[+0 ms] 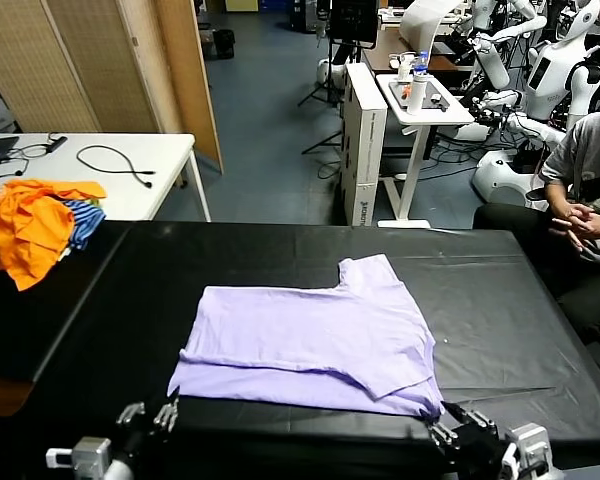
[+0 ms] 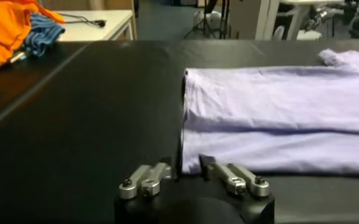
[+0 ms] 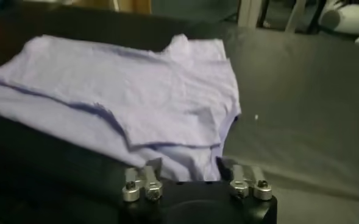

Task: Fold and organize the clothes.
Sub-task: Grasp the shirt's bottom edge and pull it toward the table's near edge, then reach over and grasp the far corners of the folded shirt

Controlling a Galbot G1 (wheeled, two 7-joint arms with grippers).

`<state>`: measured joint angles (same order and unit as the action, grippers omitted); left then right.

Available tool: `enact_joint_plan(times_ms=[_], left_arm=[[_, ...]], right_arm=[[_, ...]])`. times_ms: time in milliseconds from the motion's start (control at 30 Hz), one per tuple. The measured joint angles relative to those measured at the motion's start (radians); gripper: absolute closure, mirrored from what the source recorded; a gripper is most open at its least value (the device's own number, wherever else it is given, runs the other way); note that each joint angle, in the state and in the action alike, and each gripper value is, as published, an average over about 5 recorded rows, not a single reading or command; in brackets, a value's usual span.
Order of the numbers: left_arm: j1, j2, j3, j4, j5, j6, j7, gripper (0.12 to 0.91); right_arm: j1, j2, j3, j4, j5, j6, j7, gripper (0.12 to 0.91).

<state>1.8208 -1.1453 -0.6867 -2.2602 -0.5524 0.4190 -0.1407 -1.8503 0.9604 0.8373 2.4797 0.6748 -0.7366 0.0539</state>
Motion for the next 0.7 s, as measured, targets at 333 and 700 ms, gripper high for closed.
enact_joint_plan(times_ms=[333,700], left_arm=[[-0.259,0.055,0.03,0.068,-0.191,0.12,-0.016,0.123],[-0.596,0.142,0.169,0.269,-0.291,0.186,-0.033,0.123]], right_arm=[[0.374,-0.063,-0.146,-0.229,0.058,0.007,0.053,0.118],[0.742,-0.059,-0.395,-0.523,0.043,0.019,0.067,0.118]])
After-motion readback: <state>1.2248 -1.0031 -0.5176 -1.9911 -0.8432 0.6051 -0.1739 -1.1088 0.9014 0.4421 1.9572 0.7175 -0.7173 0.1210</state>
